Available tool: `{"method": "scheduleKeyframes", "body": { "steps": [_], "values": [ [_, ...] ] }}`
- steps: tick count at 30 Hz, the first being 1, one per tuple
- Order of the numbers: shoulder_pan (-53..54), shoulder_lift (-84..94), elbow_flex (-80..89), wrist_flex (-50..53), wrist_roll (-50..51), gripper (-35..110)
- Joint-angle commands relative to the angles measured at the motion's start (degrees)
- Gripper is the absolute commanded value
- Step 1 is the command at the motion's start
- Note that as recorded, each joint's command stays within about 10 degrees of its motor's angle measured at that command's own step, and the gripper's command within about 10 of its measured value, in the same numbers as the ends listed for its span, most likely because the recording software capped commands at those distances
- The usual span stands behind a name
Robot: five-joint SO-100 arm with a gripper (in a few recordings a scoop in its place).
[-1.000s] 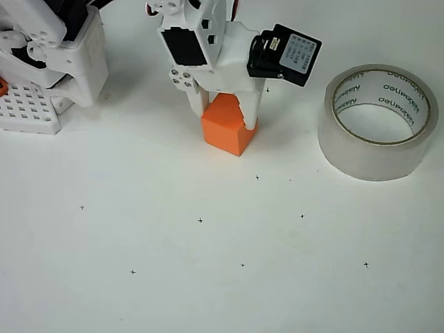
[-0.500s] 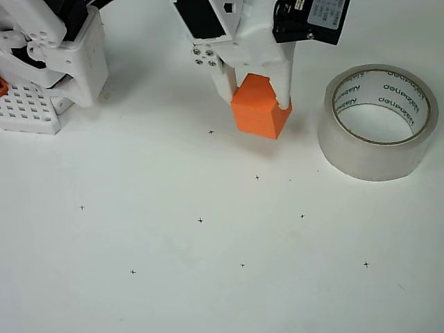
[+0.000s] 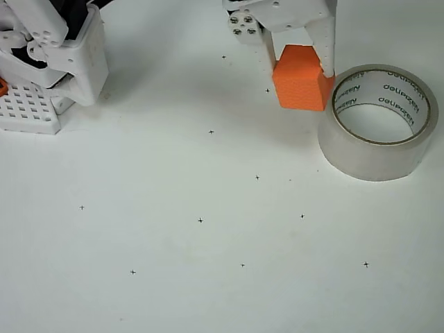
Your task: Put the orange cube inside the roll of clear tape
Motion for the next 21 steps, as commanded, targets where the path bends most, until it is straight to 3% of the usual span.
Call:
{"method": "scheduleKeyframes", "body": {
  "steps": [1,21],
  "values": [
    [-1.49,-0.18,-7.29,0.44,-2.64,20],
    [-4.66,-14.33,-22.94,1.32,-7.73,20]
  ]
}}
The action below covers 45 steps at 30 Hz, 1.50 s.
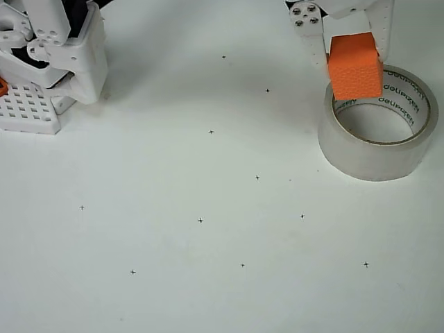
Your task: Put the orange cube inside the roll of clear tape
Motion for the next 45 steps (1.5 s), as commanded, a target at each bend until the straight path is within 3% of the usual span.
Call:
{"method": "scheduleKeyframes", "body": {
  "steps": [1,15,26,45],
  "values": [
    [-1.85,0.53,-4.83,0.18,-1.58,20],
    [-3.69,-9.4,-15.56,-0.09,-3.78,20],
    [-2.9,-11.25,-16.0,-0.35,-5.01,41],
    [-3.25,-12.3,-18.37,-0.09,-7.73,43]
  ]
}}
